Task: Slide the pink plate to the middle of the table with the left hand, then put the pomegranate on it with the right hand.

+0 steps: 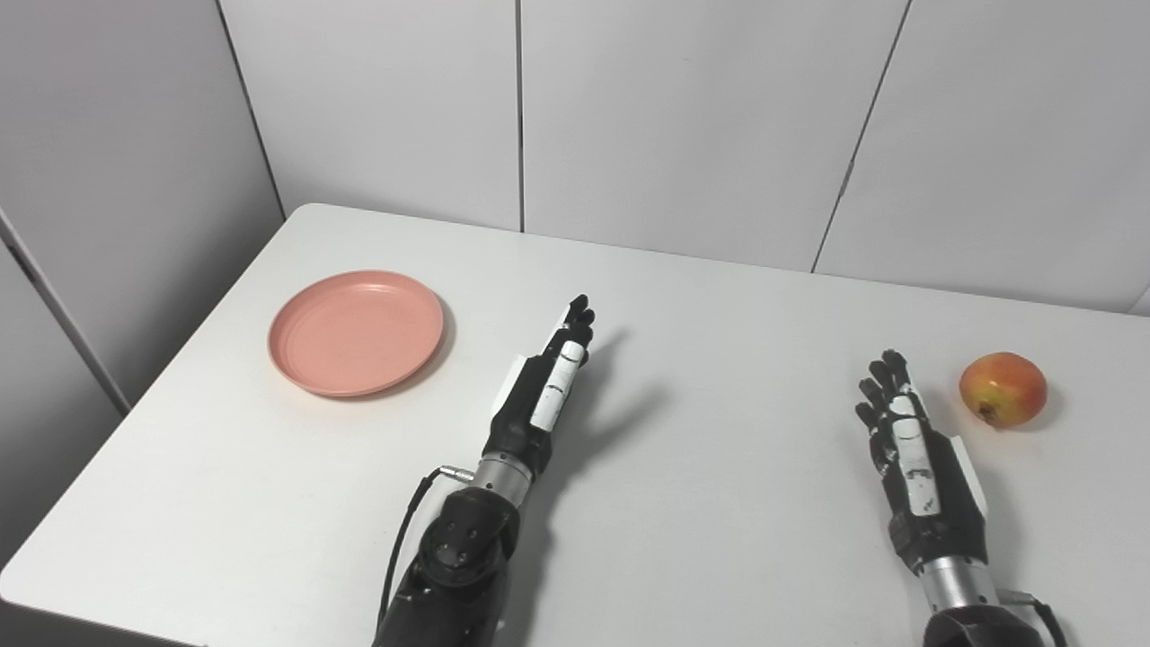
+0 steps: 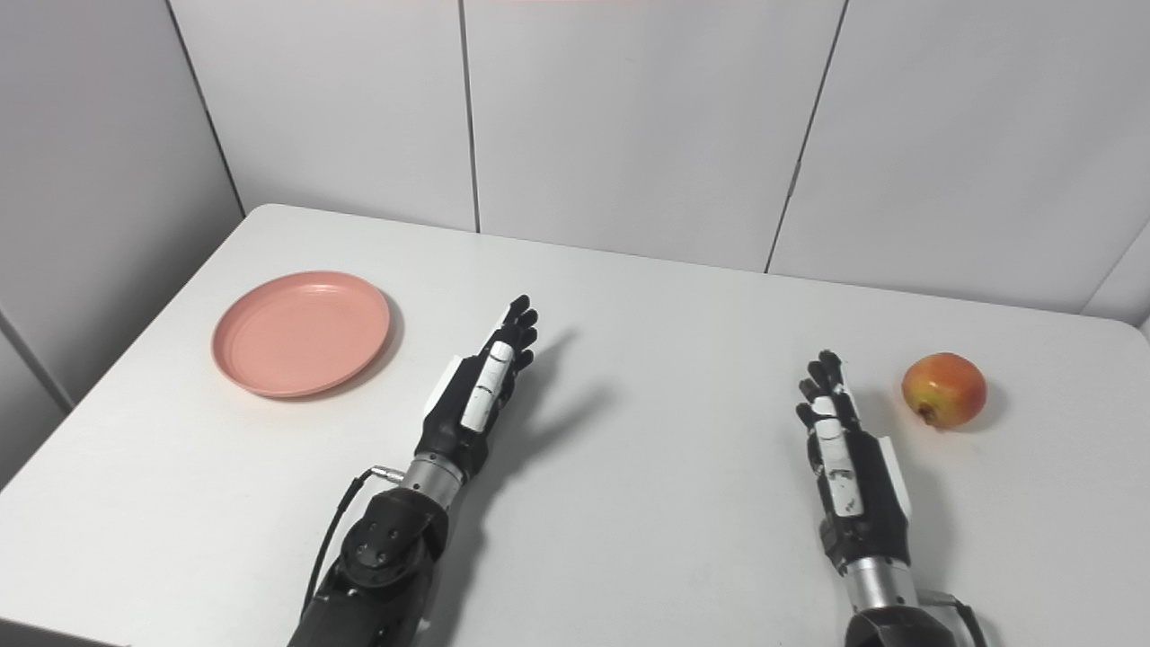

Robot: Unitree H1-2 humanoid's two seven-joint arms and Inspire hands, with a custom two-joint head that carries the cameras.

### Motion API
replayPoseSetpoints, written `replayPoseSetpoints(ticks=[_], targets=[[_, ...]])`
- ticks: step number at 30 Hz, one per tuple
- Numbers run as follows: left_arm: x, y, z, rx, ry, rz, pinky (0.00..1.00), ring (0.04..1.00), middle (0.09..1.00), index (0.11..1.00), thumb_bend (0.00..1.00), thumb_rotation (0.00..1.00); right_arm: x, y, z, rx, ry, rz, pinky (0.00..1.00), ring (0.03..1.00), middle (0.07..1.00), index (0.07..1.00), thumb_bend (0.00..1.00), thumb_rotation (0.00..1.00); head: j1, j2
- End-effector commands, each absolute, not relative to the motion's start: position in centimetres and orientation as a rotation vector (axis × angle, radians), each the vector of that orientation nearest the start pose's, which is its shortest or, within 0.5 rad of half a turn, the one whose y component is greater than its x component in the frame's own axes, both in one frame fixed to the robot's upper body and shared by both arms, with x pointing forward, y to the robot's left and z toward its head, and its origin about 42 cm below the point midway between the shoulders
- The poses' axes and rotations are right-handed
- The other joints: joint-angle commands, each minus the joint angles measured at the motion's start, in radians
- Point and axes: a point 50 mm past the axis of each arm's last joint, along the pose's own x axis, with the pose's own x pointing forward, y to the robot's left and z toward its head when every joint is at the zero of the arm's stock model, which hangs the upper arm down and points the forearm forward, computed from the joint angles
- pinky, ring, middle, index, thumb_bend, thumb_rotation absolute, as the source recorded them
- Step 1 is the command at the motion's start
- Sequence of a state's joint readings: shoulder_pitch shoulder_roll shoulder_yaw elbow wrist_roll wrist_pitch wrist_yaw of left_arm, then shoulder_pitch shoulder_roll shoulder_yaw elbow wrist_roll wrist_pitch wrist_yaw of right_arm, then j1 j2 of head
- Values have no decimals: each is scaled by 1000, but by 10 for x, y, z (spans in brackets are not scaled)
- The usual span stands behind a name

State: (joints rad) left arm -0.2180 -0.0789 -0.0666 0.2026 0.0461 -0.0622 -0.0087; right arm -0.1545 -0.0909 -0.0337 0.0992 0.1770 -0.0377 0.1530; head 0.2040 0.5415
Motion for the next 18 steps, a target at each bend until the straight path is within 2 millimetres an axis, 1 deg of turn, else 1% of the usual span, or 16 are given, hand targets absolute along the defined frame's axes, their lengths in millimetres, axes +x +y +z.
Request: replayPoseSetpoints(ticks=[1,7,11,13,16,18], targets=[[353,134,116,3,-102,-139,1000,1000,1000,1000,655,1000,338,-237,133,70,-189,164,1000,1000,1000,1000,603,899,8,-3],[354,132,113,40,-101,-132,1000,1000,1000,1000,689,1000,338,-241,132,60,-196,158,1000,1000,1000,1000,576,912,13,-13],[355,131,112,-5,-100,-129,1000,1000,1000,1000,702,1000,338,-242,131,63,-195,160,1000,1000,1000,1000,566,911,14,-17],[356,131,114,-17,-105,-129,1000,1000,1000,1000,684,1000,338,-243,130,54,-196,158,1000,1000,1000,1000,567,915,15,-18],[359,131,117,-53,-130,-130,1000,1000,1000,1000,692,1000,338,-243,129,57,-192,159,1000,1000,1000,1000,568,920,17,-19],[361,131,120,-67,-144,-129,1000,1000,1000,1000,681,1000,338,-243,129,66,-194,159,1000,1000,1000,1000,547,910,19,-21]])
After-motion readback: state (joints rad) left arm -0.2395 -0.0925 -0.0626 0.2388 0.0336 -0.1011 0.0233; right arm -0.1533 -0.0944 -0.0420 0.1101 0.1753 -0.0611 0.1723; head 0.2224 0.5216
